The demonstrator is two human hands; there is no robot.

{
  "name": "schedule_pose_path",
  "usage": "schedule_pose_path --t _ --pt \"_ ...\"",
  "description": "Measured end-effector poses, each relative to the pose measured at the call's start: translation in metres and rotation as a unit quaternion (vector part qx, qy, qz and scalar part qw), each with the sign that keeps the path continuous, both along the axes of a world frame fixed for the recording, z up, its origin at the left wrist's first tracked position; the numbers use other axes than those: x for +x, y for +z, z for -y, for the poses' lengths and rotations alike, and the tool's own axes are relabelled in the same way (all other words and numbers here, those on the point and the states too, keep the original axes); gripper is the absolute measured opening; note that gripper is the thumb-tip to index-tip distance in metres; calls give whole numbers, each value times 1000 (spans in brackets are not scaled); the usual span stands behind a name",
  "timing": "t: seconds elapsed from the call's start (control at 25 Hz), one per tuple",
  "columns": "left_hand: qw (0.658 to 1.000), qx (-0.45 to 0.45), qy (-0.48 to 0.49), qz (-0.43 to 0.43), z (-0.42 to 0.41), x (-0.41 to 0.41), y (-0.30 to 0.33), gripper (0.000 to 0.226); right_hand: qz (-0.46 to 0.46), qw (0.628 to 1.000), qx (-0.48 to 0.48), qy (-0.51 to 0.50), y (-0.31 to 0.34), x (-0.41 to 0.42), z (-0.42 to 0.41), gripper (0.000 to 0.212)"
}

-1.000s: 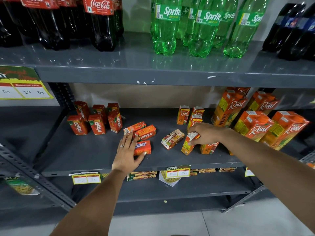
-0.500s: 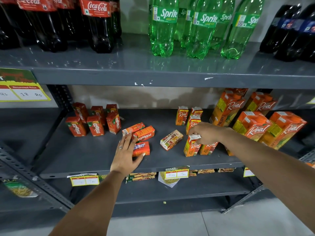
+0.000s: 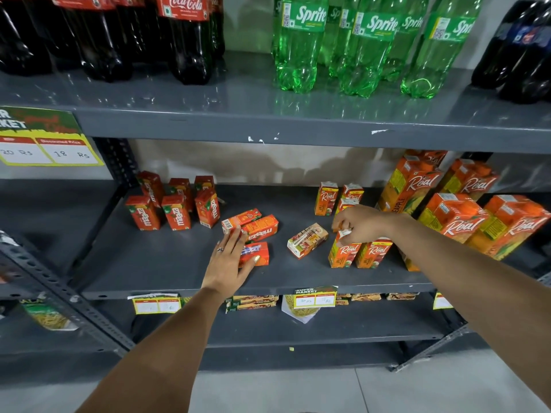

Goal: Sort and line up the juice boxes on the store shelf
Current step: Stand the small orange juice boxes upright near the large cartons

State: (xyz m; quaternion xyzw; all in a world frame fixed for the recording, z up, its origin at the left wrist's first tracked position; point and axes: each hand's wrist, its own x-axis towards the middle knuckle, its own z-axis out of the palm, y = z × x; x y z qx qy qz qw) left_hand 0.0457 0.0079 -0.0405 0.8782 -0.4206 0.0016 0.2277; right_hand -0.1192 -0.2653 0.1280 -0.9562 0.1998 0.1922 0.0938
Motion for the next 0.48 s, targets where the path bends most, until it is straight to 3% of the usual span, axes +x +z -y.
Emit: schedule_pose_path --t 0.2,0.48 --pt "997 56 -15 53 -6 8 6 73 69 997 10 23 -10 27 -25 47" --pt "998 26 -35 34 -11 13 -3 72 -5 985 -98 144 -62 60 -65 79"
